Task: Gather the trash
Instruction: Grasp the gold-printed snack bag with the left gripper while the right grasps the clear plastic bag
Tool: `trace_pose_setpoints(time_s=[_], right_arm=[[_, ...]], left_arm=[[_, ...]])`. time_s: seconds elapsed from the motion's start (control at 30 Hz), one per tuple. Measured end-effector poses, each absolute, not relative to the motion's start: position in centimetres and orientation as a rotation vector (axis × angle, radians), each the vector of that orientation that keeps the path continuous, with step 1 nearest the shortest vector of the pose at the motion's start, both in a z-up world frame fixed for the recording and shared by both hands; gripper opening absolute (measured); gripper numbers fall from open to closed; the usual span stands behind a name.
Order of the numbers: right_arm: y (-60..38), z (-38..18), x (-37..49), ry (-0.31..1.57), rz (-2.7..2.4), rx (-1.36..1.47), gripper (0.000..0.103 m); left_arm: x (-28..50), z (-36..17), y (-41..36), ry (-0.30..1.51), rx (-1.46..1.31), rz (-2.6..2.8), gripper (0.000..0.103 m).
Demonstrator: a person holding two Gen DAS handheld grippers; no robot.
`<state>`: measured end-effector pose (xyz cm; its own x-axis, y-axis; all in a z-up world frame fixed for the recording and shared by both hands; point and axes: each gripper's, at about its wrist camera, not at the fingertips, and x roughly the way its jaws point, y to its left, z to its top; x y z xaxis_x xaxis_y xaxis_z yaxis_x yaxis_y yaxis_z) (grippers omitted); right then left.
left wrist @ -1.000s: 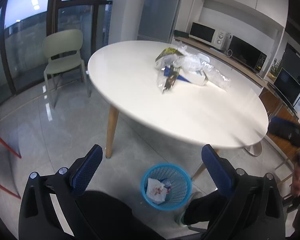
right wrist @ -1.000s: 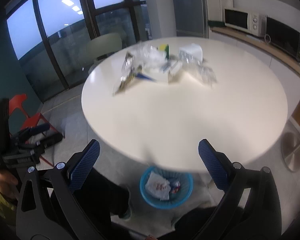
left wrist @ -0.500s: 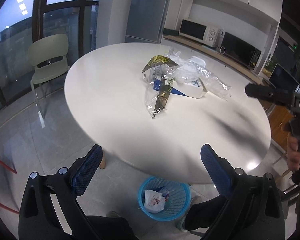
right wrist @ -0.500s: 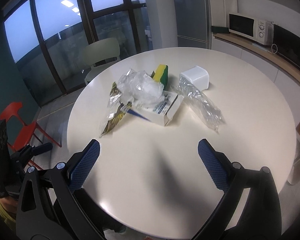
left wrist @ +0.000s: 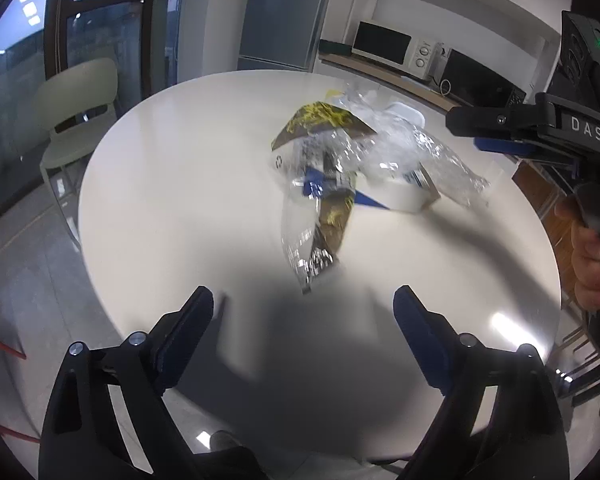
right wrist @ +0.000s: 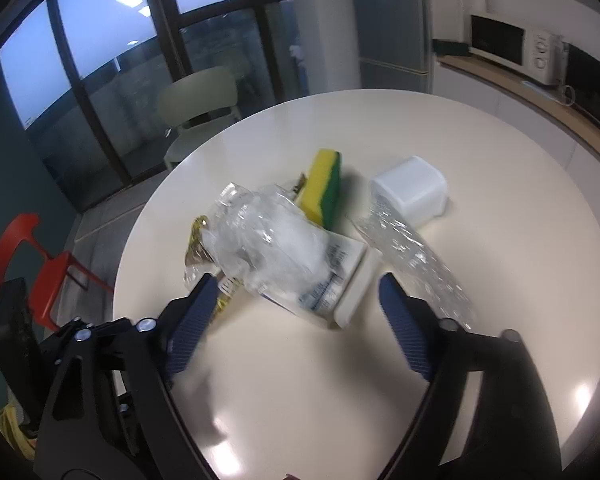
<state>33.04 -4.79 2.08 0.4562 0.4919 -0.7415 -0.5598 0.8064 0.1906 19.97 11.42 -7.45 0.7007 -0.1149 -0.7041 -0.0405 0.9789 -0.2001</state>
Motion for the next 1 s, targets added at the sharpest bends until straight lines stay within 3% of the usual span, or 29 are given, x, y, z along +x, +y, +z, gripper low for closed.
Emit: trace_pose_setpoints(time_s=[0.3,0.53,0.6,0.63,0.7,0.83,0.9,1.0], right_arm=[[-2.4,0.2,37.2,0.924,0.615,-0.141,0.073],[-1.8,-1.2,38.5,0.963,0.638,-0.141,0.064],[-1.6,-1.3,38.8,0.969,0.642,-0.131,0.053],[-1.6,-1.3,38.9,0.972,0.643,-0.128,0.049],[-1.5,-1.7,39.0,0.986,0.654,-0.114,0.036],[-1.5,-1.7,38.1,0.972,0.659,-0.115,0.023],[-1.7,-1.5,37.8,0.965,0.661,-0.099,0.014],[-2.5,-0.9,37.3,0.948,0.665,-0.067,0.01]], left_arm=[[23.5,-7.9,11.5,0.83,-0.254,-0.075,0.084],[25.0,-8.3,10.9,0.846,-0.254,-0.085,0.067],[25.3,-8.4,10.2,0.842,-0.202,-0.063,0.054],[25.3,-8.5,9.9,0.84,-0.165,-0.043,0.043],[25.2,-8.5,9.7,0.833,-0.141,-0.028,0.035],[24.5,-8.7,10.0,0.818,-0.14,-0.022,0.012],[24.2,-8.6,10.2,0.81,-0.141,-0.016,0.009],[23.4,-8.3,10.9,0.787,-0.164,-0.001,0.008]])
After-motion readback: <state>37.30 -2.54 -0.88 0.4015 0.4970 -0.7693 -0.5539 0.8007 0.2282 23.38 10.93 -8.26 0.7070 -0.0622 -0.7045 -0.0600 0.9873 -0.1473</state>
